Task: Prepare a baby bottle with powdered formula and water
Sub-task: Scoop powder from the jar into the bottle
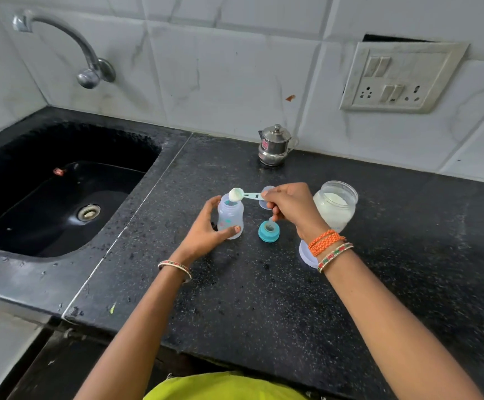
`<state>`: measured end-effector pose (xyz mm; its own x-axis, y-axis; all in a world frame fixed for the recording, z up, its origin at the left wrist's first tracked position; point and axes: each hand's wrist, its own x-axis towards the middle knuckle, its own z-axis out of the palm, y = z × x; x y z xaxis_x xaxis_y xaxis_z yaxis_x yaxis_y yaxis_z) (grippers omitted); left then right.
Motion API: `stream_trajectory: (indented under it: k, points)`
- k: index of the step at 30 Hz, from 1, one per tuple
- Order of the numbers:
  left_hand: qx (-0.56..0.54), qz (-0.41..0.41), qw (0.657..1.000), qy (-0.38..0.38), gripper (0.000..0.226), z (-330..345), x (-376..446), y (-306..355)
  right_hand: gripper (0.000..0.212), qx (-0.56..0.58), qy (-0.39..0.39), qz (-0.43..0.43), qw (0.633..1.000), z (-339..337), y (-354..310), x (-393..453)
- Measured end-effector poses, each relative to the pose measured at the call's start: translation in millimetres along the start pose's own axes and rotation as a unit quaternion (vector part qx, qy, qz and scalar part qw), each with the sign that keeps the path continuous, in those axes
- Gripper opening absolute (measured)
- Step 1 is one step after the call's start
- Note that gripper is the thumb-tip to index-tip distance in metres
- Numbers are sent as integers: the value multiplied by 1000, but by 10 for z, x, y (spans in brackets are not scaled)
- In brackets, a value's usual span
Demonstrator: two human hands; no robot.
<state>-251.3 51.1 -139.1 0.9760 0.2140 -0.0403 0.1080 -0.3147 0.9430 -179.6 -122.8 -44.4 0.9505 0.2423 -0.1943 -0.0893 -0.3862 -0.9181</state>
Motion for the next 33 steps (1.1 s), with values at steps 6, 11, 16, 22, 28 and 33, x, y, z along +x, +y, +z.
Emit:
stream_trajectory:
  k: [6,11,16,22,28,33]
  points:
    - [-8,20,998,60,57,52,53,-11,12,-92,26,-59,994,20,-35,-16]
    - [19,59,994,90,50,26,64,100,15,-172,54,-134,974,13,-87,-30]
    - [21,62,993,95,48,8,110,150,16,-291,64,-291,909,48,-127,-107]
    - [2,54,992,111,51,15,140,106,9,-396,67,-441,803,70,29,-152]
    - [-34,53,991,115,51,52,110,157,16,-316,90,-429,842,38,56,-183]
    - [-33,55,991,117,51,55,102,183,18,-309,86,-413,853,23,53,-182]
